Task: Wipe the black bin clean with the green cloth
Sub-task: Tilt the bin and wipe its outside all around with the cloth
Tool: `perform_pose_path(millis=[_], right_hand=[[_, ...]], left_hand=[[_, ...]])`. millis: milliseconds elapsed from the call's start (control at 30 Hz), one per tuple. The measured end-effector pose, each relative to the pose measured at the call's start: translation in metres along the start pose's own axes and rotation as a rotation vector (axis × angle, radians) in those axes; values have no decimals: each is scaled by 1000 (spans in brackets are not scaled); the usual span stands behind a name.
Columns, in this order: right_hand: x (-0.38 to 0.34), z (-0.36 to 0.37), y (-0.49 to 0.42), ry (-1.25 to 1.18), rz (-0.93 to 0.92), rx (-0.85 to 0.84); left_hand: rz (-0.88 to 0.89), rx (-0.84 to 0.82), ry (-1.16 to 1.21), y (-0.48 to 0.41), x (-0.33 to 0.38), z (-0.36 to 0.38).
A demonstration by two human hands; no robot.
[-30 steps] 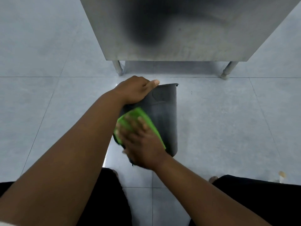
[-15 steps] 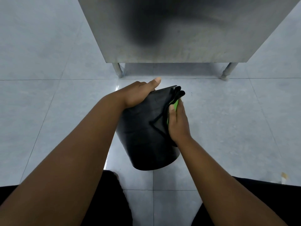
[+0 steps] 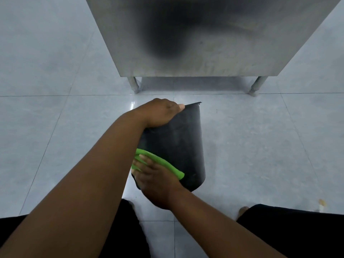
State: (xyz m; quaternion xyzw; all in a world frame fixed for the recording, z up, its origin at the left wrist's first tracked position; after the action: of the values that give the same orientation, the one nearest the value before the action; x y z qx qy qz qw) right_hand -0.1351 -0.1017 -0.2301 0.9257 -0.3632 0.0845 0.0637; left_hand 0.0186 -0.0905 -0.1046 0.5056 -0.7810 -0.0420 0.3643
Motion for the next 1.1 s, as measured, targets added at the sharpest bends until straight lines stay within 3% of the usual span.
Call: perform_pose_path(millis=[100,200,367,500,567,667,767,867,967,1100], right_hand=[[9,4,21,-239,89,270],[30,27,59,-419,421,490],[71,52,93,-870,852,569],[92,32,72,-904,1074,475],[89,18,60,-735,972,417],[67,6,40,-429,541,368],[34,7,22,-343,180,302],[9,13,16,-306,-39,252],[11,11,26,-301,38,299],[38,25,60,-435,434,506]], left_hand=[[-58,74,30,-4,-9,-5],[-62,85,61,-3,-18,-11],[-64,32,305,2,-42,-13],[-112,-19,415,-1,-54,-10],[-118,-2,414,-1,-59,-9],[-145,11,393,0,-62,-12],[-87,14,340,-6,-44,-18],[-102,54,50,-10,-31,-16],[-110,134,-23,-11,-29,-12],[-119,173,17,-8,-35,-13]])
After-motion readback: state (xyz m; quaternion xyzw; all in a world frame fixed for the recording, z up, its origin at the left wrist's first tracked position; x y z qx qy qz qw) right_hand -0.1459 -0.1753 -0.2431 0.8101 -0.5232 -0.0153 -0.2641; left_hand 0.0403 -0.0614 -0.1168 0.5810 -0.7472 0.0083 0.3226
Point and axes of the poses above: each hand's wrist, its own y-axis away from the middle knuckle, its own z-axis out of the palm, x = y × z, the point moved 2 cm from there along -y, towards the middle knuckle, and after that the axes turned 4 degrees about -y, right-handed, at the moved point
